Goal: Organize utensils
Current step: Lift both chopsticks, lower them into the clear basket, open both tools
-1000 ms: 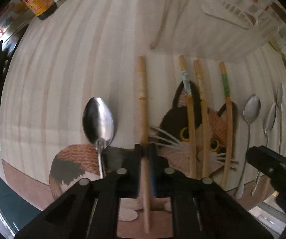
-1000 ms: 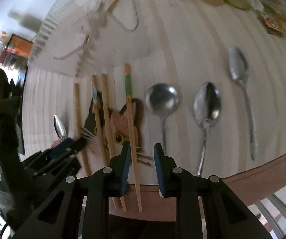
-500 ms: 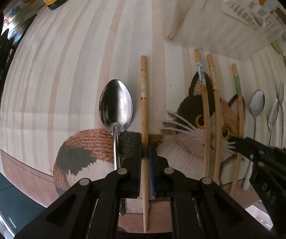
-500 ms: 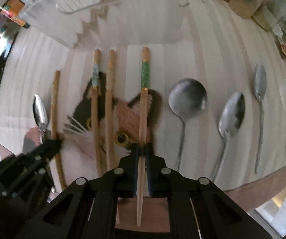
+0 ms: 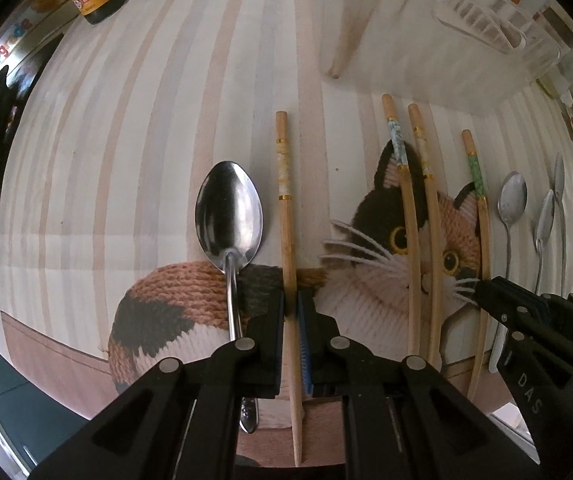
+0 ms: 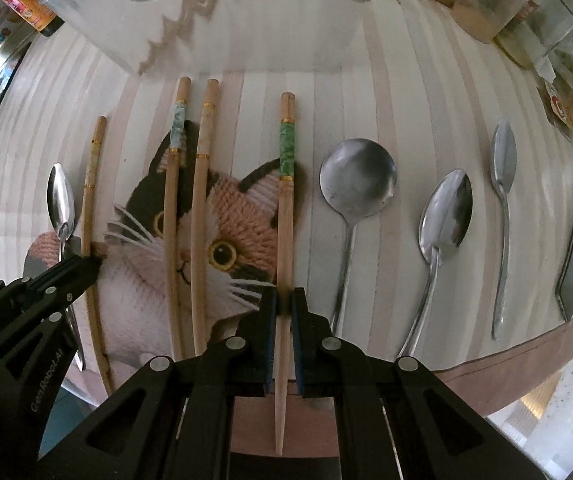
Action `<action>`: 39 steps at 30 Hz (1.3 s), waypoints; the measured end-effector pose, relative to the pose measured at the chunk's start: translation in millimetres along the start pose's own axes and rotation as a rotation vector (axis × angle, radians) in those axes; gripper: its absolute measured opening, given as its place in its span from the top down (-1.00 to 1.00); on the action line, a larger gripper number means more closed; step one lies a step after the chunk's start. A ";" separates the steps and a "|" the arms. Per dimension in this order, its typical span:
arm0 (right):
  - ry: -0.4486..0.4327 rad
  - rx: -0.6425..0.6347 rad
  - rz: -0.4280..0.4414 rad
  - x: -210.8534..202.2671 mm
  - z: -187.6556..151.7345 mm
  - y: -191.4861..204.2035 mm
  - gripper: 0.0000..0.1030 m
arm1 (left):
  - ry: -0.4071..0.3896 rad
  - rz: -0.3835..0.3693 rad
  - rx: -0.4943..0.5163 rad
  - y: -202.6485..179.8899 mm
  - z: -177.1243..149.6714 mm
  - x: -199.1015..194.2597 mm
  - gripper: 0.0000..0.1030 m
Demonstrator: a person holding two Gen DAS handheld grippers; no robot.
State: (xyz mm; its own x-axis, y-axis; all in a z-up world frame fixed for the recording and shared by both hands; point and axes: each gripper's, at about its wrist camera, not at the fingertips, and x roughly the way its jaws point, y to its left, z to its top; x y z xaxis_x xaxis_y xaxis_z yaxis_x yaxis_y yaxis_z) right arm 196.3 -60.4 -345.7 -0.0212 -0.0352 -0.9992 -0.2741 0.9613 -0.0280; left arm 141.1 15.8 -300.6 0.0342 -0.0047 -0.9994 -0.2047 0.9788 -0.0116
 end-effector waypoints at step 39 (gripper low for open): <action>-0.356 0.076 0.313 -201.8 36.4 -52.1 0.86 | -0.359 -0.164 -0.005 -14.9 54.3 -207.6 0.92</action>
State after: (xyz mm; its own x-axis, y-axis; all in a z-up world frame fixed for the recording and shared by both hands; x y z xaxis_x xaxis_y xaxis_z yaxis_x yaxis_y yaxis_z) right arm 249.9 -93.4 -143.7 0.2433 0.3418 -0.9077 -0.2355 0.9287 0.2866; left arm 190.2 13.3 -91.2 0.4066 -0.0882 -0.9094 -0.1729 0.9699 -0.1713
